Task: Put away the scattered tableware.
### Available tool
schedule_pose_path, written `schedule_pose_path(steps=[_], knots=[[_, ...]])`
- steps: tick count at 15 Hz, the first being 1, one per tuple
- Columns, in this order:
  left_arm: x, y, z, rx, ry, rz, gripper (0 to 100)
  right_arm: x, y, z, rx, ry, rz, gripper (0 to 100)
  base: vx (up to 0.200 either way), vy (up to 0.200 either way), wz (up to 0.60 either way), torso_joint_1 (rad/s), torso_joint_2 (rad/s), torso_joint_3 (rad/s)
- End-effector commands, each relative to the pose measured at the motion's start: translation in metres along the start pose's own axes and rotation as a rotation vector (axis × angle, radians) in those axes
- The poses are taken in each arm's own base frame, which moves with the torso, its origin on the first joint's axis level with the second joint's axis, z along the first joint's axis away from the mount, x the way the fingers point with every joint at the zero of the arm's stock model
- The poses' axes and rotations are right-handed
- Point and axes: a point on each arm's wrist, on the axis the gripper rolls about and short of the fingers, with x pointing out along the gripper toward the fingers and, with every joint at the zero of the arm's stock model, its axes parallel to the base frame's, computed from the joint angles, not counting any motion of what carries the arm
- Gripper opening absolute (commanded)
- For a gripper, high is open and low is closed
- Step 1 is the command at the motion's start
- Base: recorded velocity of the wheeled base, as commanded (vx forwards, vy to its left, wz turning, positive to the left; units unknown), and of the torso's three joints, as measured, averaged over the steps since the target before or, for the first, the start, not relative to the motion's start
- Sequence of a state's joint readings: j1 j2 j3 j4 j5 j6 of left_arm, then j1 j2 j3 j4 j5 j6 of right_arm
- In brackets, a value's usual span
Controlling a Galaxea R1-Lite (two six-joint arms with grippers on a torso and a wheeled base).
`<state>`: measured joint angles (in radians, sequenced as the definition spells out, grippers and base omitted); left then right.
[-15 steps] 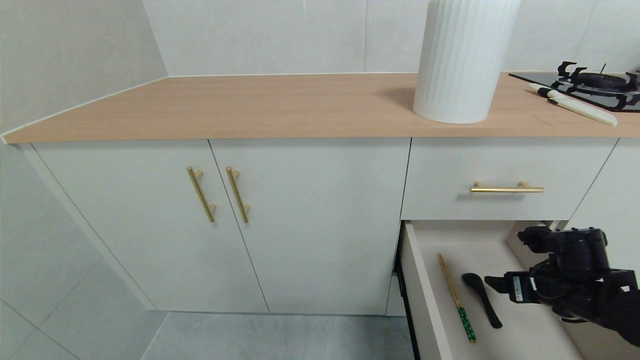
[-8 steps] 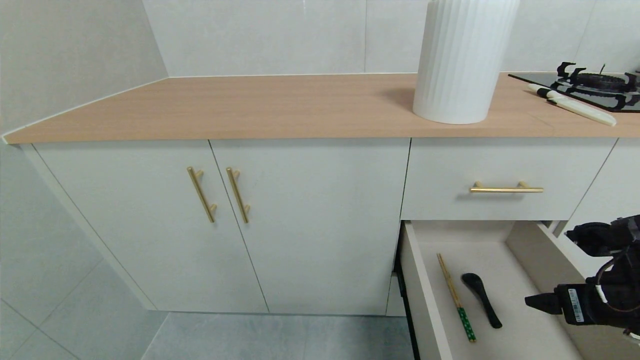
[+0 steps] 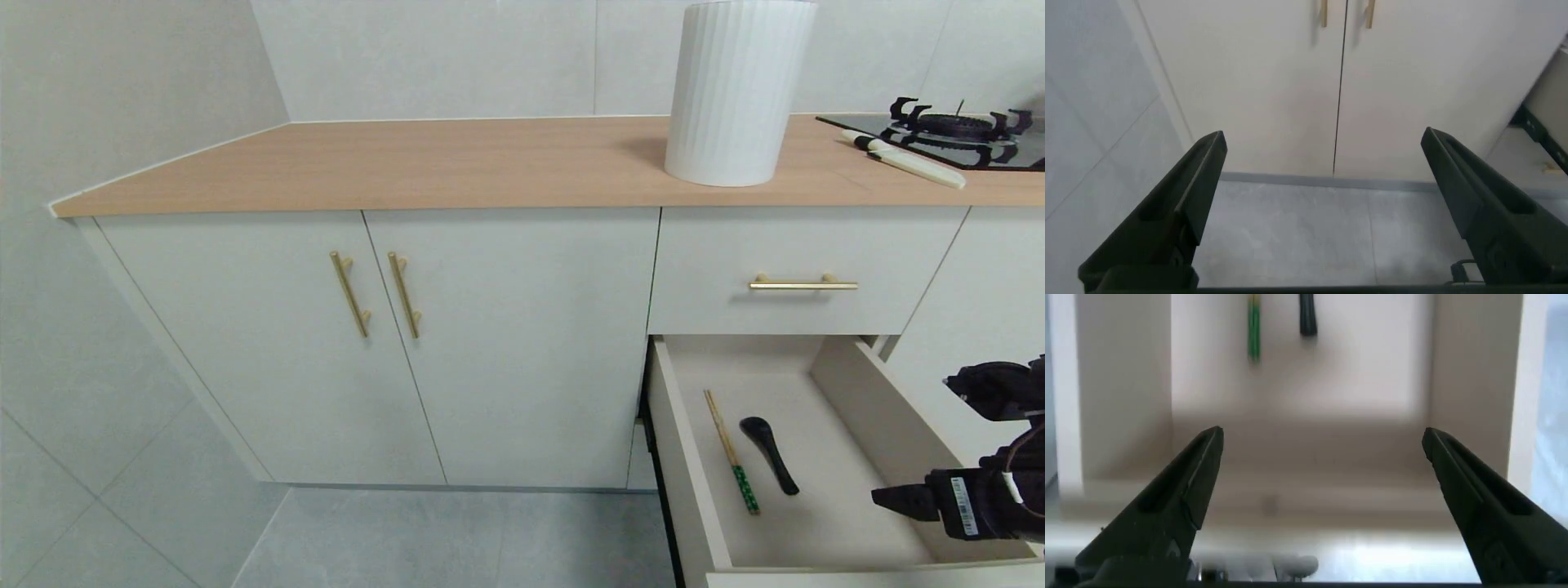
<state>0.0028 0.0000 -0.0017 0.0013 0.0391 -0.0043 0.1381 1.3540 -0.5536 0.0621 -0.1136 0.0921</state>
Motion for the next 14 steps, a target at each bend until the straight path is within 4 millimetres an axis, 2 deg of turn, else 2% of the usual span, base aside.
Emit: schedule_pose_path(steps=[1, 4, 9, 12, 14], knots=[[0.000, 0.000, 0.000, 0.000, 0.000, 0.001, 100, -0.007, 0.003, -0.002, -0.027, 0.011, 0.016, 100, 0.000, 0.000, 0.00, 0.000, 0.00, 0.000], [0.000, 0.000, 0.000, 0.000, 0.000, 0.001, 100, -0.015, 0.012, -0.006, -0.087, 0.131, 0.039, 100, 0.000, 0.000, 0.00, 0.000, 0.00, 0.000], [0.000, 0.000, 0.000, 0.000, 0.002, 0.001, 100, -0.021, 0.014, -0.008, -0.123, 0.289, 0.032, 100, 0.000, 0.000, 0.00, 0.000, 0.00, 0.000], [0.000, 0.000, 0.000, 0.000, 0.002, 0.001, 100, -0.016, 0.025, -0.012, -0.174, 0.431, 0.097, 100, 0.000, 0.000, 0.00, 0.000, 0.00, 0.000], [0.000, 0.000, 0.000, 0.000, 0.002, 0.001, 100, 0.001, 0.034, -0.013, -0.162, 0.531, 0.110, 100, 0.000, 0.000, 0.00, 0.000, 0.00, 0.000]])
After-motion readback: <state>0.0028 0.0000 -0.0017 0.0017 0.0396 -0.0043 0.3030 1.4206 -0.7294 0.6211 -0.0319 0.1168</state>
